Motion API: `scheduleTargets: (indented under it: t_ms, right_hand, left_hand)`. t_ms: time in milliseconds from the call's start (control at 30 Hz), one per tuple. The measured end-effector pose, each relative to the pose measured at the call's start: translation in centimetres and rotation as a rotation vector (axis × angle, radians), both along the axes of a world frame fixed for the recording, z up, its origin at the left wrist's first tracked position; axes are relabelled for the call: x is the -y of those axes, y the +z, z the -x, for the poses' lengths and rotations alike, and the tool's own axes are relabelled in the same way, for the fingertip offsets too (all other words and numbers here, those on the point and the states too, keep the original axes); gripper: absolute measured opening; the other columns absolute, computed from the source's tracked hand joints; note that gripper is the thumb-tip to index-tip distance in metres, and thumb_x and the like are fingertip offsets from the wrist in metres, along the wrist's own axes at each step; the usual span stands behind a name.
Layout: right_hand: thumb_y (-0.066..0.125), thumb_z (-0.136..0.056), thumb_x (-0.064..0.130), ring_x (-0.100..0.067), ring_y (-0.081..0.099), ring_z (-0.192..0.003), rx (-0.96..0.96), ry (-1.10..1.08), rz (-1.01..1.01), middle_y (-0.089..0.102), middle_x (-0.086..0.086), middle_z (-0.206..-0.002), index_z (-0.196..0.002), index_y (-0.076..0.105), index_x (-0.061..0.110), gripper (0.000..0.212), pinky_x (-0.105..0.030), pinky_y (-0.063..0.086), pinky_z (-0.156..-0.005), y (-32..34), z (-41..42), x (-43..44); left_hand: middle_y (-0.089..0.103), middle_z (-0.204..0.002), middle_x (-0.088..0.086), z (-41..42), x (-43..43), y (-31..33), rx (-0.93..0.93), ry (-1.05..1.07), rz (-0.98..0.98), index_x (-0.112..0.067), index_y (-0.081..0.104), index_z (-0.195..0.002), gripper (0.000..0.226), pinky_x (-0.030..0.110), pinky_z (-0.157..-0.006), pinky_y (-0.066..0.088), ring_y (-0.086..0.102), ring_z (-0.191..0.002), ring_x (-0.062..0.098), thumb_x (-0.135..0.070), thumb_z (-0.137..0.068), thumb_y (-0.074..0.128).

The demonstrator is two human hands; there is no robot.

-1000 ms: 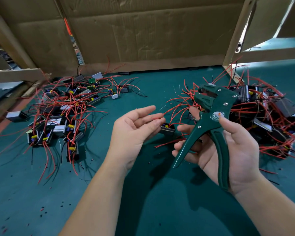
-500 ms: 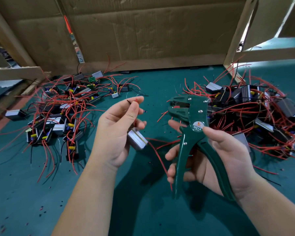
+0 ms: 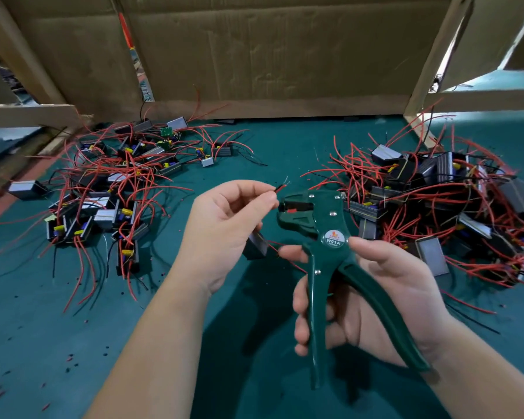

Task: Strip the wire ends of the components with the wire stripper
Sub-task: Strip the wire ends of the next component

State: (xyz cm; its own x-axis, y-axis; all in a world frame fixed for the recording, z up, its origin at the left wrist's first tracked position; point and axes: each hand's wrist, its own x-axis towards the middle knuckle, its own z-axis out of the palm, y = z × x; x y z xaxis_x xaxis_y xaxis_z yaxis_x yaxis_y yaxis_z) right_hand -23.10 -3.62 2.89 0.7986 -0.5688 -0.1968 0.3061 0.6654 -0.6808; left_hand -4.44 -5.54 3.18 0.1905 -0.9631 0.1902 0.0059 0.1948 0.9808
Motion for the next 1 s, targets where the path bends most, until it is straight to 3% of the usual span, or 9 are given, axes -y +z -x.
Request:
scheduleTargets:
  t_ms: [67,267,400,500,633,700,800,900,1000]
  right_hand:
    - [0.076,-0.066,0.04,-0.042,0.063,-0.073,0.055,-0.002,0.006,0.061,-0.027,-0.086,-0.124,0.06,0.001,0.071,-0.052,0.053,-0.071,-0.01,-0.04,-0.05]
    - [0.074,-0.07,0.038,-0.041,0.064,-0.072,0.112,-0.038,0.025,0.062,-0.025,-0.085,-0.113,0.064,-0.001,0.059,-0.047,0.054,-0.067,0.0,0.21,0.07]
    - [0.077,-0.067,0.04,-0.04,0.064,-0.072,0.041,-0.065,0.046,0.063,-0.025,-0.083,-0.1,0.065,0.002,0.052,-0.051,0.054,-0.07,-0.4,0.07,-0.06]
    - [0.079,-0.066,0.043,-0.039,0.065,-0.07,-0.018,-0.101,0.063,0.063,-0.024,-0.081,-0.094,0.065,0.005,0.049,-0.05,0.054,-0.068,-0.57,-0.19,-0.19]
    - [0.069,-0.074,0.045,-0.037,0.065,-0.065,-0.064,-0.133,0.077,0.062,-0.021,-0.076,-0.088,0.066,0.009,0.039,-0.047,0.055,-0.063,-0.49,-0.33,-0.29]
    - [0.06,-0.075,0.047,-0.036,0.064,-0.062,-0.097,-0.147,0.086,0.062,-0.02,-0.073,-0.084,0.066,0.01,0.039,-0.045,0.054,-0.06,-0.41,-0.38,-0.37]
    - [0.057,-0.075,0.049,-0.035,0.063,-0.058,-0.119,-0.158,0.098,0.061,-0.019,-0.069,-0.08,0.066,0.011,0.04,-0.042,0.054,-0.056,-0.33,-0.48,-0.49]
    - [0.055,-0.077,0.051,-0.034,0.063,-0.057,-0.114,-0.153,0.1,0.062,-0.018,-0.068,-0.079,0.066,0.012,0.041,-0.042,0.054,-0.056,-0.35,-0.51,-0.46]
    - [0.057,-0.076,0.053,-0.036,0.064,-0.063,-0.1,-0.148,0.065,0.062,-0.02,-0.073,-0.084,0.066,0.009,0.045,-0.045,0.055,-0.062,-0.51,-0.39,-0.28]
  left_hand:
    - [0.062,-0.063,-0.005,0.14,-0.05,-0.05,0.01,-0.006,0.0,-0.015,0.067,-0.079,0.015,0.02,-0.039,0.043,0.045,-0.048,0.003,-0.004,-0.088,0.063]
    - [0.062,-0.06,-0.015,0.46,0.02,-0.24,0.118,-0.054,0.022,-0.015,0.064,-0.079,0.016,0.009,-0.049,0.039,0.049,-0.05,-0.004,-0.002,-0.089,0.062]
    - [0.06,-0.062,-0.01,0.29,-0.04,-0.37,0.134,-0.071,0.038,-0.018,0.065,-0.078,0.018,0.02,-0.043,0.045,0.047,-0.053,0.007,-0.003,-0.088,0.064]
    - [0.056,-0.064,0.002,0.2,-0.12,-0.37,0.172,-0.059,0.05,-0.024,0.067,-0.076,0.01,0.033,-0.043,0.046,0.046,-0.053,0.016,-0.017,-0.083,0.068]
    - [0.051,-0.058,0.002,0.43,-0.27,-0.21,0.187,-0.034,0.044,-0.031,0.067,-0.078,0.004,0.049,-0.047,0.049,0.047,-0.047,0.013,-0.027,-0.079,0.066]
    - [0.049,-0.054,-0.001,0.49,-0.4,-0.09,0.184,-0.026,0.041,-0.031,0.067,-0.078,0.004,0.051,-0.047,0.049,0.047,-0.046,0.013,-0.028,-0.079,0.066]
    - [0.05,-0.05,-0.007,0.47,-0.6,0.11,0.181,-0.029,0.039,-0.031,0.068,-0.077,0.005,0.047,-0.046,0.049,0.047,-0.044,0.013,-0.028,-0.08,0.067]
    - [0.058,-0.056,-0.01,0.51,-0.58,0.13,0.142,-0.057,0.059,-0.024,0.067,-0.077,0.013,0.03,-0.044,0.05,0.05,-0.048,0.007,-0.014,-0.085,0.068]
    - [0.069,-0.067,-0.005,0.65,-0.51,0.13,0.057,-0.087,0.06,-0.017,0.064,-0.081,0.015,0.017,-0.053,0.048,0.056,-0.054,0.003,-0.004,-0.089,0.062]
